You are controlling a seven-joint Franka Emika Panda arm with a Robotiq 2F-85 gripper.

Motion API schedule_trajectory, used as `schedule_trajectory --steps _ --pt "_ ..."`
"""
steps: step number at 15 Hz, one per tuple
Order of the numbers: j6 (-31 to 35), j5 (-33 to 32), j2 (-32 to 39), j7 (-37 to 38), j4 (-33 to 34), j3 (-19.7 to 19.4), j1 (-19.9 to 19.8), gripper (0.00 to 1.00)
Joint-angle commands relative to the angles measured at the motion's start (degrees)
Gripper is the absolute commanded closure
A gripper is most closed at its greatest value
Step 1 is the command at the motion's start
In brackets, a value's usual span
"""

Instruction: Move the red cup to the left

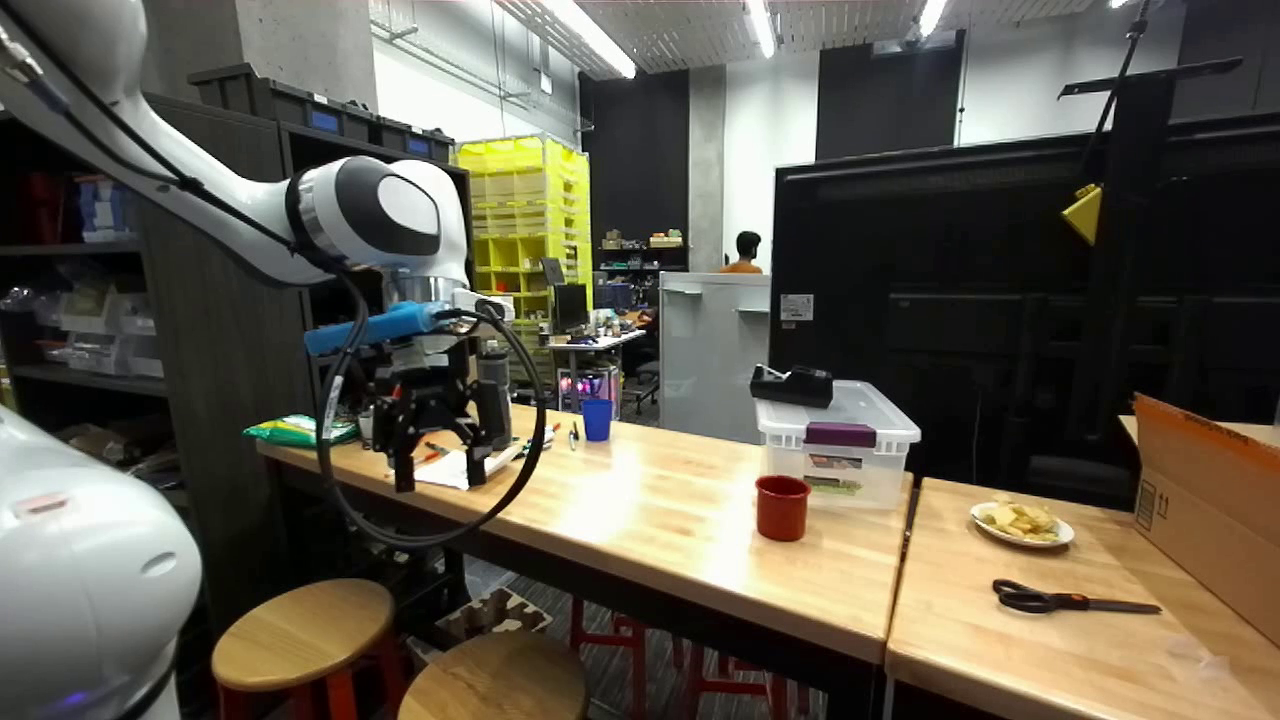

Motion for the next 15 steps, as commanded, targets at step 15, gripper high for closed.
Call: schedule_trajectory --steps 15 --pt "-0.28 -0.65 0.15 0.66 0.15 -1.25 1.37 0.00"
